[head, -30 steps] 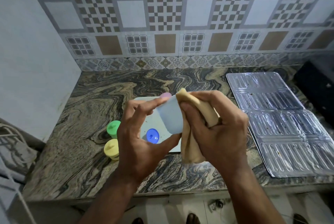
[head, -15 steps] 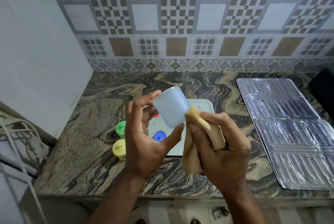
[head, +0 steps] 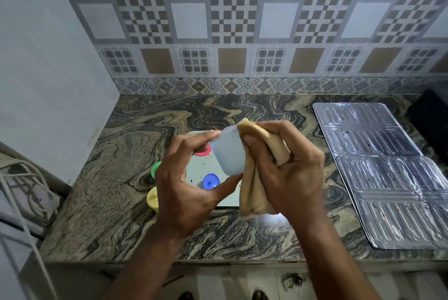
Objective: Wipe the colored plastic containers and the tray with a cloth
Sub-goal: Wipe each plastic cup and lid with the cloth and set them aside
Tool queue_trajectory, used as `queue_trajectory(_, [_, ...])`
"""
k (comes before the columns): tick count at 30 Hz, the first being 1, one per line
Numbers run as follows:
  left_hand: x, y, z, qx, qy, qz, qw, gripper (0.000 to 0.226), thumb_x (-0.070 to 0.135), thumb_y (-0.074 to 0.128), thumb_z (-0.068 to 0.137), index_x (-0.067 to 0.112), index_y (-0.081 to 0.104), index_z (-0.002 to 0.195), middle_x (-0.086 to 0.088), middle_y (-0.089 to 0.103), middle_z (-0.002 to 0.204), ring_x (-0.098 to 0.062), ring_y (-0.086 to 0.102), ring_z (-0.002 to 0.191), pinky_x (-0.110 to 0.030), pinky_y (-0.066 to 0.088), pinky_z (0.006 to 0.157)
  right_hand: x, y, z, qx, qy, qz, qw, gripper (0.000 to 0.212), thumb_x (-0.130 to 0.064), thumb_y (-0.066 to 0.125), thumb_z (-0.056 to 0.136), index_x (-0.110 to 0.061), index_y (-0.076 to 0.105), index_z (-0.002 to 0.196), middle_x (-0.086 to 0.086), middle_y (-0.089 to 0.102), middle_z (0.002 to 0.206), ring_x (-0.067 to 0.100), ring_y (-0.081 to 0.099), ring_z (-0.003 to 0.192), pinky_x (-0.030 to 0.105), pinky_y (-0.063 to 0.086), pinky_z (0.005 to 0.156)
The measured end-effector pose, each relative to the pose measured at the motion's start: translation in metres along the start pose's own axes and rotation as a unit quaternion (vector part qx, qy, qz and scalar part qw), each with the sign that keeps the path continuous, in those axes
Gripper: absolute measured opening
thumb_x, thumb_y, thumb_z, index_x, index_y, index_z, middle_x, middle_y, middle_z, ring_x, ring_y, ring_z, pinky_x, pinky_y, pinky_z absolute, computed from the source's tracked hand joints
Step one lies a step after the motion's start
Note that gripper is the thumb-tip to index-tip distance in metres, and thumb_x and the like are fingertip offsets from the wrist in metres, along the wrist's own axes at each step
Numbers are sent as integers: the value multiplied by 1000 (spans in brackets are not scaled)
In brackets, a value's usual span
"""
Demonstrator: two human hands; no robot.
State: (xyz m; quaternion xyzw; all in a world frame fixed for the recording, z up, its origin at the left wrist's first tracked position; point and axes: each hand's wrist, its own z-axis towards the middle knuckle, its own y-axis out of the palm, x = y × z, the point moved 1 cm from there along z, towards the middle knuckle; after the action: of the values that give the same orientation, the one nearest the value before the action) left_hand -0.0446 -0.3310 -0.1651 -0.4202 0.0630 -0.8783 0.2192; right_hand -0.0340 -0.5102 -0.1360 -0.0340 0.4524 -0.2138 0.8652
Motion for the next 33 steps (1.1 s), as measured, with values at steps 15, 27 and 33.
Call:
queue_trajectory(15, [-7, 13, -3, 5, -135, -216, 967, 70, 16, 92, 70, 23, 53, 127, -13, 60, 136, -36, 66, 126, -52, 57, 102, 4, 0, -33, 13, -28, 33, 999, 21, -16, 77, 89, -24, 69, 106, -3, 73, 95, 9, 70, 81, 26, 54, 68])
queue_trajectory(27, [-9, 4, 6, -27, -17, -94, 995, 71, 17, 96, 63, 31, 64, 125, -1, 66, 120, -34, 64, 111, -57, 54, 93, -10, 0, 4, -7, -31, -6, 999, 15, -21, 79, 91, -10, 77, 99, -4, 75, 93, 11, 72, 84, 25, 55, 74])
queue_trajectory(33, [-11, 3, -1, -5, -68, -187, 980, 71, 15, 95, 65, 33, 58, 123, -5, 67, 123, -34, 65, 117, -49, 55, 98, 6, 1, 14, -18, 25, 43, 999, 10, -15, 79, 91, -10, 76, 99, -9, 78, 94, 5, 73, 85, 19, 54, 77])
